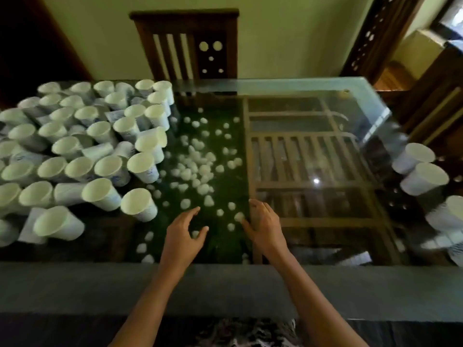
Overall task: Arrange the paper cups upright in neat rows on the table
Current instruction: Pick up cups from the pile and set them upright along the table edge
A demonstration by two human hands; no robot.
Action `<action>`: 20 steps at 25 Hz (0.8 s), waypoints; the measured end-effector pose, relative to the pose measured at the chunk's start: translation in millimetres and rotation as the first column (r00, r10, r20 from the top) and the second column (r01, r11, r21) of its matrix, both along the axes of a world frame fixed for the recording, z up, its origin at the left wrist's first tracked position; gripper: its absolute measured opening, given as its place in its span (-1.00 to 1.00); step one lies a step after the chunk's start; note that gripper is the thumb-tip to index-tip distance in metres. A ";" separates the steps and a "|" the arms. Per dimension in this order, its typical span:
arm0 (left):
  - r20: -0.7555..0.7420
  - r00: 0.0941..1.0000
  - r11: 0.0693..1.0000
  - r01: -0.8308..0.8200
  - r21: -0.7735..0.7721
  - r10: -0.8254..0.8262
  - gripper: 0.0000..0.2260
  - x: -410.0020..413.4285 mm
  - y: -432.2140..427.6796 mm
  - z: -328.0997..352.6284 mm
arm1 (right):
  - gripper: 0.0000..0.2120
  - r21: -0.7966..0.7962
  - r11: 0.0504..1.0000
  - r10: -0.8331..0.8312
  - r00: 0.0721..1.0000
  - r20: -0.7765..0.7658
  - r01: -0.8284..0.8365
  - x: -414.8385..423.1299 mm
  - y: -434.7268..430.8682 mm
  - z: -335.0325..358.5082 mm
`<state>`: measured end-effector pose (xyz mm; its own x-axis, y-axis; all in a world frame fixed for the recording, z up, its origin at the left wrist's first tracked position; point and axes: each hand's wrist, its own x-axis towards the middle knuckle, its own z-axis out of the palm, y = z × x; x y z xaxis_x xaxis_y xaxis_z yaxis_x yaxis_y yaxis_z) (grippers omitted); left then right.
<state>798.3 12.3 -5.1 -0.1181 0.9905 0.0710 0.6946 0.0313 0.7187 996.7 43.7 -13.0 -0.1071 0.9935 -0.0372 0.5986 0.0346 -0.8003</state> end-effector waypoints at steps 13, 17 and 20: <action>0.064 0.891 0.893 -0.451 -0.011 0.450 -0.52 -164.8 -56.3 -10.5 | -0.31 -0.125 0.972 0.202 0.979 0.014 -0.199 -185.4 1.5 -11.1; 0.102 0.838 0.844 -0.537 -0.017 0.535 -0.53 -179.0 -33.4 -15.9 | -0.16 -0.156 0.967 0.209 0.978 0.022 -0.204 -211.6 28.4 -17.2; 0.127 0.789 0.796 -0.605 -0.003 0.601 -0.56 -190.4 -21.9 -16.9 | -0.11 -0.109 0.964 0.248 0.969 0.016 -0.245 -232.0 40.8 -20.3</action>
